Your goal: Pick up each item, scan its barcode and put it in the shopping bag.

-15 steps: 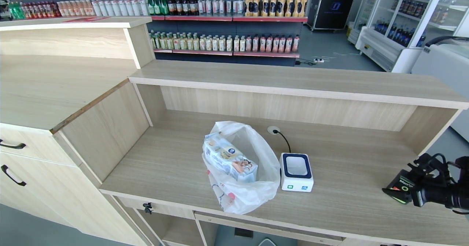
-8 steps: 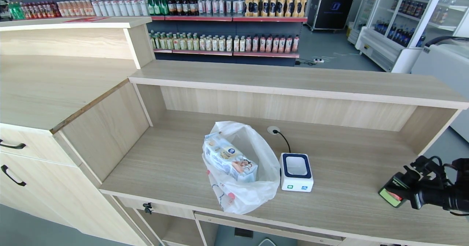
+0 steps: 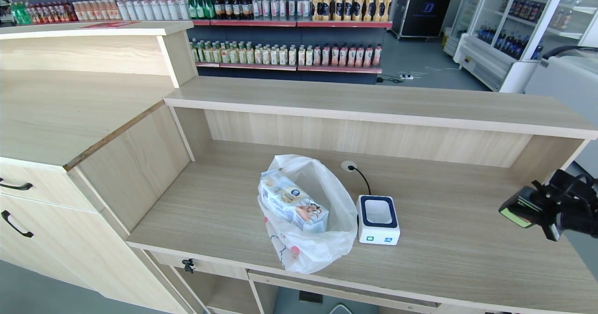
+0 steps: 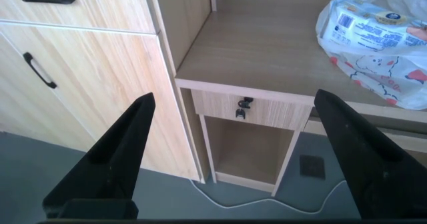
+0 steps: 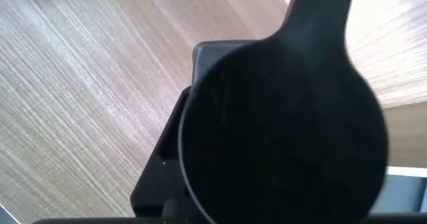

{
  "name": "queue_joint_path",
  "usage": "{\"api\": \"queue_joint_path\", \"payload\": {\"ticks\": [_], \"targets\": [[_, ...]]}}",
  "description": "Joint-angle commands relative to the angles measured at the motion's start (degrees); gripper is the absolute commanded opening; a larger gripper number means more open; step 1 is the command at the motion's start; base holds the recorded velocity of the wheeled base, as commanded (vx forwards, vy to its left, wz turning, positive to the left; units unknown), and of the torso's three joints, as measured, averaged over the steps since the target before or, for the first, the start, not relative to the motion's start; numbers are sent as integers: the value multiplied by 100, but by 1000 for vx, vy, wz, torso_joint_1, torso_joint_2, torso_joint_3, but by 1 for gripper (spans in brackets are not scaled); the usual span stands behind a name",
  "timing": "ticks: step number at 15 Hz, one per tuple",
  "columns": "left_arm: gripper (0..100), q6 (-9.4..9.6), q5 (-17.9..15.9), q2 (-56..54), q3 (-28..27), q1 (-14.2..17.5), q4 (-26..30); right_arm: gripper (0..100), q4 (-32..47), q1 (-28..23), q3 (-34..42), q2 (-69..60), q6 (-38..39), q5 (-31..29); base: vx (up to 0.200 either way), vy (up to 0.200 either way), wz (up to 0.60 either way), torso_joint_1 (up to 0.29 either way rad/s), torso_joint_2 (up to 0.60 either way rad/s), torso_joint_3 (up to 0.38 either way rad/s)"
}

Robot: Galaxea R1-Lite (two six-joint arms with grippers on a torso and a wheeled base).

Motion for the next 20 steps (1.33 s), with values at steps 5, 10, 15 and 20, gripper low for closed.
{"api": "queue_joint_path", "payload": {"ticks": [5,10,15,20], "targets": [[100,-1,2,-2,0,-3,2,0,14,2154,1023,-4290,-883,-74,0,0,0,0,0,0],[100,-1,2,-2,0,6,2,0,-135,3402,1691,-5063,-4232,-285,0,0,0,0,0,0],[100,-1,2,-2,0,-3,2,0,-381,5020,1990,-5749,-6218,-610,0,0,0,0,0,0],[100,-1,2,-2,0,-3,2,0,-610,6162,2016,-6188,-6974,-1823,0,0,0,0,0,0]]}}
